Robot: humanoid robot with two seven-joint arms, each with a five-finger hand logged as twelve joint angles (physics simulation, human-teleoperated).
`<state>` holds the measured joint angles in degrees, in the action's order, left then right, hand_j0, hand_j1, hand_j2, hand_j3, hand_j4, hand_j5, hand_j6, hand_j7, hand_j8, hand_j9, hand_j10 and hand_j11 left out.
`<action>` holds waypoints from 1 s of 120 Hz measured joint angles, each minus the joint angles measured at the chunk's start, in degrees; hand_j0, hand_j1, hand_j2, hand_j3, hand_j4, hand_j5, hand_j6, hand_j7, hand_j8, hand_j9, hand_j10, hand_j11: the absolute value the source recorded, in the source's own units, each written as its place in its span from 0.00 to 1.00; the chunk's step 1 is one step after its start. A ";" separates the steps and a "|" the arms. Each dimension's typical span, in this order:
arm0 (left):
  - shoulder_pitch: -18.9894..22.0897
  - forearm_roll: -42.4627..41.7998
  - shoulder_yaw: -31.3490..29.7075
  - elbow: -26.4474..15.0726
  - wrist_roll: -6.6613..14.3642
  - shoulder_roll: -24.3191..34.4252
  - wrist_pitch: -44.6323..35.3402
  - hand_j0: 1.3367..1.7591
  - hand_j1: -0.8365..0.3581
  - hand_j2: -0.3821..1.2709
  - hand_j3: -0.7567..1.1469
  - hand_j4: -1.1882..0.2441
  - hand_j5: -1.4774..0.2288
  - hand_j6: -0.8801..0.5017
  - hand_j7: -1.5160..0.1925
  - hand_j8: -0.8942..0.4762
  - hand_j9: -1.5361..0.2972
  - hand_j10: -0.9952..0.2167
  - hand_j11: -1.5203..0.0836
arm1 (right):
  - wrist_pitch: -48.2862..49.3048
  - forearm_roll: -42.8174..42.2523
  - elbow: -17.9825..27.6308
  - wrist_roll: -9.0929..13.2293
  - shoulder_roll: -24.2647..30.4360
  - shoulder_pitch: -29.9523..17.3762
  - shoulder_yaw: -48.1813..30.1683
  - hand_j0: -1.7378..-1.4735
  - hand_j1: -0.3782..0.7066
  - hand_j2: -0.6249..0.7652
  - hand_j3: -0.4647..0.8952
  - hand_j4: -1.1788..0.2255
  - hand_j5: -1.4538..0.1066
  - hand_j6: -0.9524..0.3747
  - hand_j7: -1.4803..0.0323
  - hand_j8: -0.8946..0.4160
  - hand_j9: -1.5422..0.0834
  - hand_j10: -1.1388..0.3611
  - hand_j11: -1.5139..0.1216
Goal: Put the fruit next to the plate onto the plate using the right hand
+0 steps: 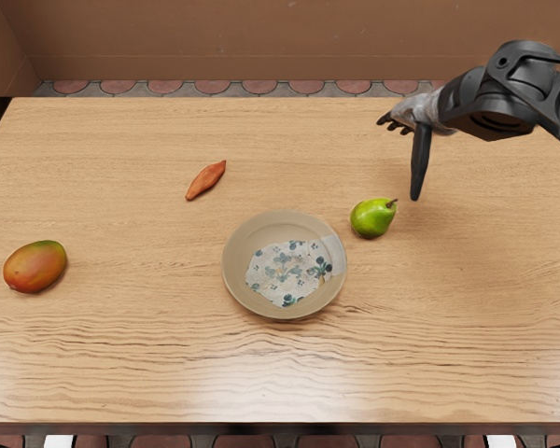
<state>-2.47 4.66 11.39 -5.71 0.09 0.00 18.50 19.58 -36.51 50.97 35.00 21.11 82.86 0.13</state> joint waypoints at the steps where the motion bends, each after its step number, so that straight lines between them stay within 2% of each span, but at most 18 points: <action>1: 0.00 0.00 0.00 0.00 0.00 0.00 0.00 0.76 0.97 0.23 0.40 0.82 0.85 0.62 0.87 0.64 0.82 0.80 0.93 | -0.42 -0.15 0.00 0.00 -0.20 0.01 0.33 0.30 0.03 0.45 0.34 0.84 0.93 0.72 0.98 0.68 0.95 0.76 0.93; 13: 0.01 0.00 -0.01 0.00 0.00 0.00 -0.02 0.76 0.97 0.23 0.40 0.82 0.85 0.62 0.87 0.64 0.82 0.80 0.93 | -4.39 -1.58 0.53 0.00 -1.66 0.12 3.02 0.30 0.03 0.45 0.34 0.83 0.93 0.71 0.97 0.67 0.94 0.75 0.92; 27: -0.03 0.00 -0.01 0.00 0.00 0.00 0.00 0.76 0.97 0.23 0.40 0.82 0.85 0.62 0.87 0.64 0.82 0.80 0.93 | -8.91 -2.33 3.26 0.00 -2.42 -0.22 4.13 0.30 0.10 0.44 0.34 0.79 0.87 0.66 0.92 0.63 0.89 0.71 0.87; 44: -0.06 0.00 0.00 0.00 0.00 0.00 -0.01 0.76 0.97 0.23 0.40 0.82 0.85 0.62 0.87 0.64 0.82 0.80 0.93 | -15.17 -3.82 9.80 0.00 -2.42 -0.44 5.88 0.30 0.17 0.43 0.34 0.75 0.83 0.62 0.87 0.58 0.85 0.67 0.82; 62: 0.00 0.00 0.00 0.00 0.00 0.00 -0.01 0.76 0.97 0.23 0.40 0.82 0.85 0.62 0.87 0.64 0.82 0.80 0.93 | -22.43 -4.65 17.58 0.00 0.08 -0.69 9.25 0.30 0.22 0.42 0.34 0.71 0.78 0.58 0.82 0.54 0.80 0.64 0.78; 90: -0.03 0.00 -0.01 0.00 0.00 0.00 -0.01 0.76 0.97 0.23 0.40 0.82 0.85 0.62 0.87 0.64 0.82 0.80 0.93 | -29.82 -4.77 26.38 0.00 3.48 -1.31 11.54 0.30 0.30 0.41 0.34 0.66 0.72 0.53 0.76 0.49 0.75 0.59 0.73; 120: -0.07 0.00 -0.01 0.00 0.00 0.00 0.00 0.76 0.97 0.23 0.40 0.82 0.85 0.62 0.87 0.64 0.82 0.80 0.93 | -38.67 -7.71 29.36 0.00 4.59 -3.71 13.98 0.30 0.36 0.41 0.34 0.62 0.68 0.49 0.72 0.45 0.71 0.56 0.68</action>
<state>-2.54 4.66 11.38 -5.71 0.09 0.00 18.50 -19.09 -44.22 80.33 35.00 25.70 79.15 14.11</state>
